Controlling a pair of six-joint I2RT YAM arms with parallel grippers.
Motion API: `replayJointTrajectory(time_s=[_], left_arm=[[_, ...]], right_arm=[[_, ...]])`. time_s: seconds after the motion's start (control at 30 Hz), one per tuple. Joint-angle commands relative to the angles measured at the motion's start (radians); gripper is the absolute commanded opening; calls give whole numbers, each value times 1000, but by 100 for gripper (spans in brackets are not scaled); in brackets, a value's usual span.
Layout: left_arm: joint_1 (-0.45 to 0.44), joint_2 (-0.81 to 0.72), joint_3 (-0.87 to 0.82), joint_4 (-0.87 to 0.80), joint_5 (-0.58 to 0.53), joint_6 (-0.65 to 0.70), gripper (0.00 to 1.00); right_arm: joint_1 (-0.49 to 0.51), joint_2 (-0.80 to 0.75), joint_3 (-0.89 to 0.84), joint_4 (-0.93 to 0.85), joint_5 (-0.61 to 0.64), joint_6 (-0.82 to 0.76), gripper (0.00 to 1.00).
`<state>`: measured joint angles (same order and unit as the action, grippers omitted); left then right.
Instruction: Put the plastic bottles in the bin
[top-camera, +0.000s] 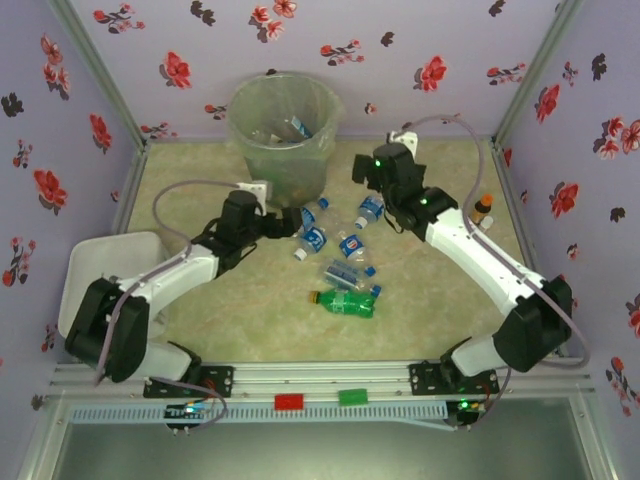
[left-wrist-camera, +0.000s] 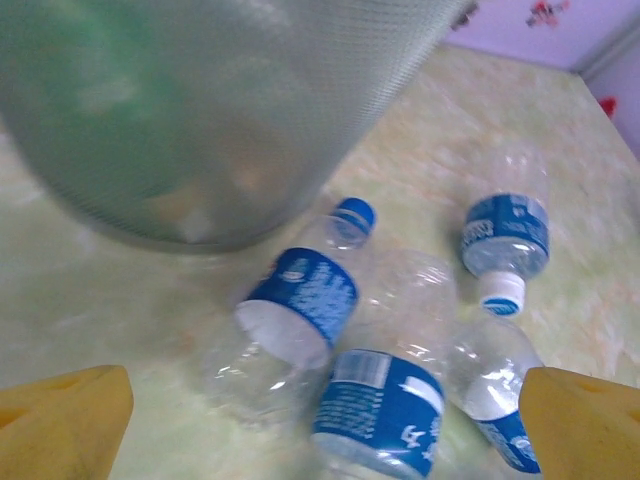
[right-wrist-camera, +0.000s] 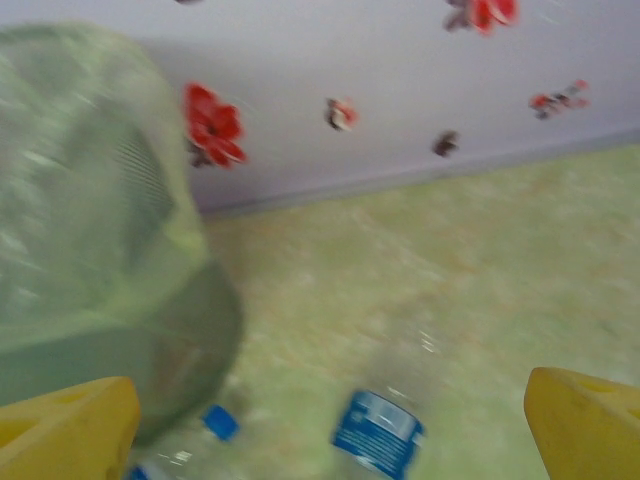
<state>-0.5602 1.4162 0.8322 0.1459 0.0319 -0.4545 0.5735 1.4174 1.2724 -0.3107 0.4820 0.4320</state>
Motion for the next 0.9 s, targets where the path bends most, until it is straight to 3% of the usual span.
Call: replayJointTrajectory(time_s=[0.0,0.3,0.53,0.87], left_arm=[[-48,62,86,-85,12,88,100],[-155,282,299,-249,7,97,92],[-177,398,411,-384,-4,102,66],[-187,494,499,-500,-69,122,68]], right_arm=[[-29,-76,-101,-33,95,59,100],[-127,-176,-318,-17,-92,76,100],[-144,-183,-370,6,-122,80,100],[-147,-140,-369,41,-174,89,100]])
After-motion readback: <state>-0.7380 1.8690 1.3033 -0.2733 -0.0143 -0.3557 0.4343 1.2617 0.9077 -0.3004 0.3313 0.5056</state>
